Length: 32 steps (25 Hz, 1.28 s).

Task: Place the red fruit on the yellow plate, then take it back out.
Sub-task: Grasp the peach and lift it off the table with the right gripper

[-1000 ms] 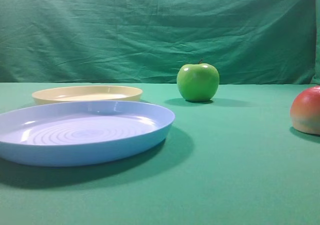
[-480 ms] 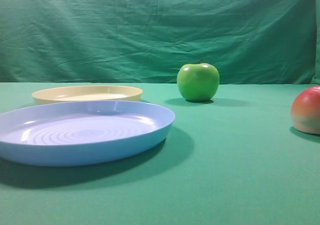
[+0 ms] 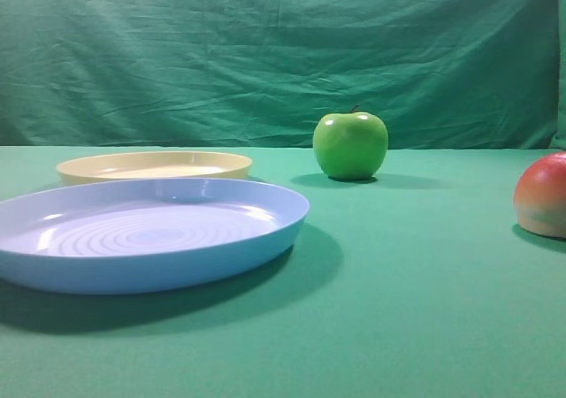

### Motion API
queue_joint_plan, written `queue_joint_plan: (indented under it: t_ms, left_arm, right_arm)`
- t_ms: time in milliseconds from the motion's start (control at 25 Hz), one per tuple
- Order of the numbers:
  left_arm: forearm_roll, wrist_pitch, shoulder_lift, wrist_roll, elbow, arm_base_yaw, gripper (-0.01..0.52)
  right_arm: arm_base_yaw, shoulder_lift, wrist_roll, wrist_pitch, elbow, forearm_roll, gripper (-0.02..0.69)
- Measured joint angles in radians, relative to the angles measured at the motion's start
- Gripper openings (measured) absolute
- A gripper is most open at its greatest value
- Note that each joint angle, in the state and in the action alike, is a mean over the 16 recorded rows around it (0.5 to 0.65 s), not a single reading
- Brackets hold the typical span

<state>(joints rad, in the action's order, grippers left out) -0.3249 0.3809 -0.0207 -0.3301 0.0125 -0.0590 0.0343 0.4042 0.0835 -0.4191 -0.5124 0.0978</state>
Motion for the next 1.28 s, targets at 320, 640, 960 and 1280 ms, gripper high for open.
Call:
queue_joint_plan:
  t_ms: [320, 640, 960, 1280]
  left_arm:
    - [0.000, 0.000, 0.000, 0.000, 0.000, 0.000, 0.000]
    - [0.000, 0.000, 0.000, 0.000, 0.000, 0.000, 0.000]
    - [0.000, 0.000, 0.000, 0.000, 0.000, 0.000, 0.000]
    - [0.000, 0.000, 0.000, 0.000, 0.000, 0.000, 0.000]
  right_arm:
    - [0.000, 0.044, 0.072, -0.109, -0.056, 0.108, 0.000]
    - [0.021, 0.110, 0.161, -0.345, -0.077, 0.199, 0.000]
    - [0.118, 0.299, 0.163, -0.533, -0.111, 0.178, 0.000]
    - [0.263, 0.556, 0.108, -0.547, -0.159, 0.081, 0.003]
